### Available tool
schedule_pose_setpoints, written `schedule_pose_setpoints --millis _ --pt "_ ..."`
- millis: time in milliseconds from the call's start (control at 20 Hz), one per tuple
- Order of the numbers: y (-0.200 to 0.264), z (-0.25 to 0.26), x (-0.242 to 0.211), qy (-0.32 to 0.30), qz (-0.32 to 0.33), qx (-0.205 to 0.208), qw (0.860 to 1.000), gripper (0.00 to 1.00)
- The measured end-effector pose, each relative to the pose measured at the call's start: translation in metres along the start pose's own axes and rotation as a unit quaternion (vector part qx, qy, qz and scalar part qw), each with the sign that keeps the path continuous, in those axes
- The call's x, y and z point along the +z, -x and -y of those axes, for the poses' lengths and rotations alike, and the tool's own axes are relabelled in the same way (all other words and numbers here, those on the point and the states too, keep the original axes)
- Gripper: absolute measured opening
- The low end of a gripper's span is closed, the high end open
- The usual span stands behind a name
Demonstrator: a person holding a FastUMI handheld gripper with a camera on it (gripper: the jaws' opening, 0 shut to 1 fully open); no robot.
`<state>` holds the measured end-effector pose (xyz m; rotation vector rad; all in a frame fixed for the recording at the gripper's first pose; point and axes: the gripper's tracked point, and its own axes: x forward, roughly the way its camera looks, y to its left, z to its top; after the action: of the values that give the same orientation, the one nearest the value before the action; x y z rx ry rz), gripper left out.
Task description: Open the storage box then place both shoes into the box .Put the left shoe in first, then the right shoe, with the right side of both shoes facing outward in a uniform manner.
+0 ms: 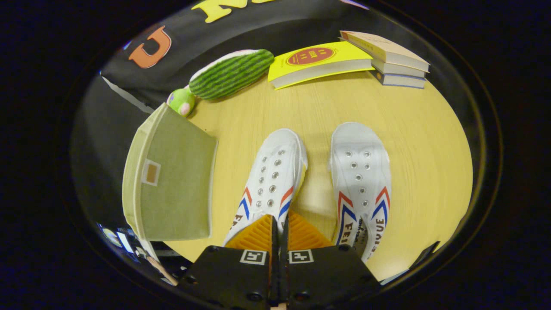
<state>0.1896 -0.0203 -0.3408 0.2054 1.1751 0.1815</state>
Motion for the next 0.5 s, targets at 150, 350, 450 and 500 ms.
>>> schedule_pose_setpoints --millis 150,350,450,500 --pt "0.021 -0.019 0.010 -0.005 0.026 0.011 1.000 0.06" --pt "0.055 -0.056 0.017 -0.017 0.049 0.029 0.998 0.06" --pt "0.074 -0.080 0.022 -0.009 0.064 0.039 0.997 0.05" --pt "0.082 -0.092 0.023 0.006 0.074 0.039 0.996 0.05"
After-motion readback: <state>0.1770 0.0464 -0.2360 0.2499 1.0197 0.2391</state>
